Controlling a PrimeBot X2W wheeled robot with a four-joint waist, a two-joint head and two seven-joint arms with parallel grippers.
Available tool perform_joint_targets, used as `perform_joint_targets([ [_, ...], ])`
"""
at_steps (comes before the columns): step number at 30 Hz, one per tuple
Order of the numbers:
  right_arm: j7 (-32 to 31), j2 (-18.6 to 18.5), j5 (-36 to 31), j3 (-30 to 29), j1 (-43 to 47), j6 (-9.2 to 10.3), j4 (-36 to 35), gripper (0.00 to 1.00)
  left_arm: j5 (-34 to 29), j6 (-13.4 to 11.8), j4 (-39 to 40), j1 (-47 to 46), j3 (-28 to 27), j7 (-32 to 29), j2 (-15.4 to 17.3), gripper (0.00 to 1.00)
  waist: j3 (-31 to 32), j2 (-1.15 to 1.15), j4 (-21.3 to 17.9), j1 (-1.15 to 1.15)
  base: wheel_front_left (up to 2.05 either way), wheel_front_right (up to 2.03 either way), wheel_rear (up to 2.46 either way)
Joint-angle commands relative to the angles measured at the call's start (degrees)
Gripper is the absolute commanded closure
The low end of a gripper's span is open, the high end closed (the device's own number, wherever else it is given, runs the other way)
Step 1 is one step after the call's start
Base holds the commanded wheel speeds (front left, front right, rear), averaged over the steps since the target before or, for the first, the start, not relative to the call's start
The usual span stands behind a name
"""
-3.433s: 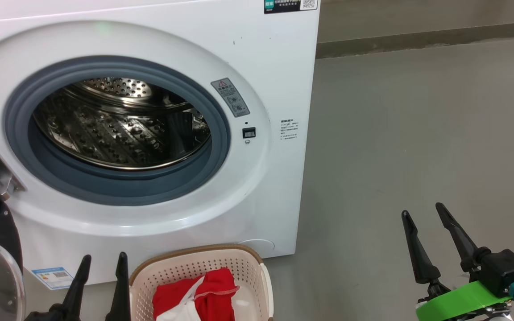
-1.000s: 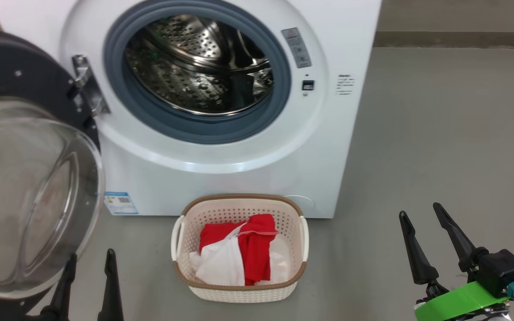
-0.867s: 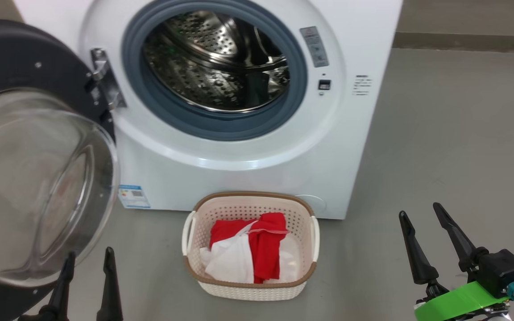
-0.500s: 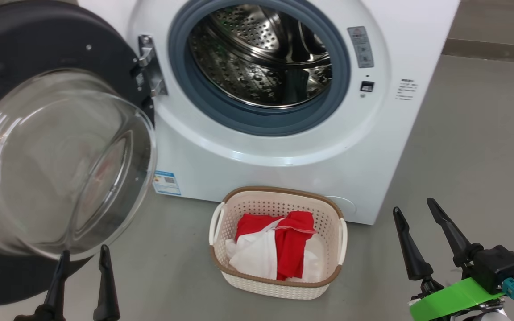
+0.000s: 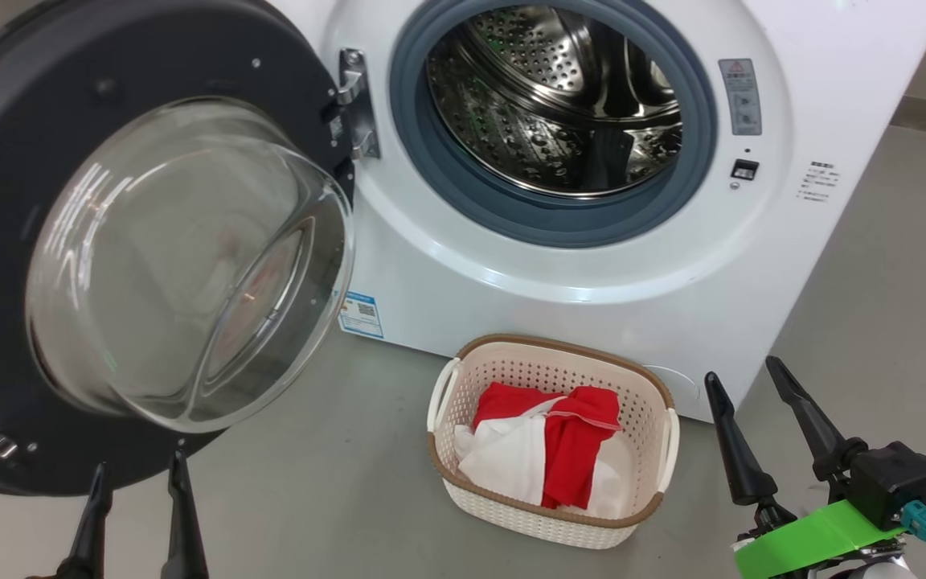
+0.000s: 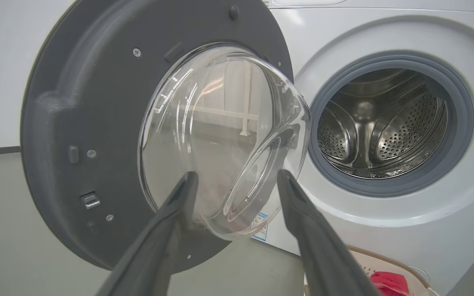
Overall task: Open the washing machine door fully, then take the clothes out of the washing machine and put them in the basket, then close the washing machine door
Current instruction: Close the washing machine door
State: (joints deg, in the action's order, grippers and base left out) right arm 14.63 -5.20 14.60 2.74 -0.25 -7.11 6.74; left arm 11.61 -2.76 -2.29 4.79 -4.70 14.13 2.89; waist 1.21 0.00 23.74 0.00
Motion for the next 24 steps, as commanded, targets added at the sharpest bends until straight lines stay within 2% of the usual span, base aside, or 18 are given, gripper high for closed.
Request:
perform_joint_targets([
  [1, 0.37, -0.52, 0.05, 1.4, -1.21, -0.37, -1.31, 0.0, -0.52, -0.83, 1.66, -0.85, -2.01, -0.02, 0.93, 0.0, 0.35, 0.0, 1.0, 0.0, 0.0, 0.0, 0.0],
  [13, 0.37, -1.3, 0.22, 1.95, -0.88, -0.37, -1.19, 0.0, -0.17, -1.55, 1.42, -0.27, -1.6, 0.06, 0.9, 0.0, 0.5, 0.0, 1.28, 0.0, 0.0, 0.0, 0.0],
  [14, 0.37, -1.32, 0.24, 1.97, -0.82, -0.37, -1.15, 0.0, -0.15, -1.6, 1.36, -0.28, -1.59, 0.07, 0.93, 0.13, 0.58, 0.0, 1.19, 0.0, 0.0, 0.0, 0.0],
  [15, 0.37, -1.32, 0.26, 2.0, -0.76, -0.37, -1.09, 0.0, -0.15, -1.66, 1.35, -0.33, -1.59, 0.08, 0.99, 0.56, 0.69, 0.0, 1.09, 0.0, 0.0, 0.0, 0.0],
  [16, 0.37, -1.31, 0.29, 2.03, -0.72, -0.37, -1.04, 0.0, -0.08, -1.67, 1.53, -0.47, -1.62, 0.11, 1.05, 0.84, 0.74, 0.0, 0.99, 0.0, 0.0, 0.0, 0.0],
  [17, 0.37, -1.3, 0.32, 2.03, -0.67, -0.37, -1.0, 0.0, -0.03, -1.69, 1.8, -0.67, -1.67, 0.13, 1.15, 1.0, 0.8, 0.0, 0.93, 0.0, 0.0, 0.0, 0.0],
  [24, 0.37, -1.35, 0.42, 1.98, -0.21, -0.37, -0.83, 0.0, 0.28, -3.06, 4.78, -6.16, -3.96, -0.18, 3.44, 1.0, 0.94, 0.0, 0.82, 0.0, 0.0, 0.0, 0.0],
])
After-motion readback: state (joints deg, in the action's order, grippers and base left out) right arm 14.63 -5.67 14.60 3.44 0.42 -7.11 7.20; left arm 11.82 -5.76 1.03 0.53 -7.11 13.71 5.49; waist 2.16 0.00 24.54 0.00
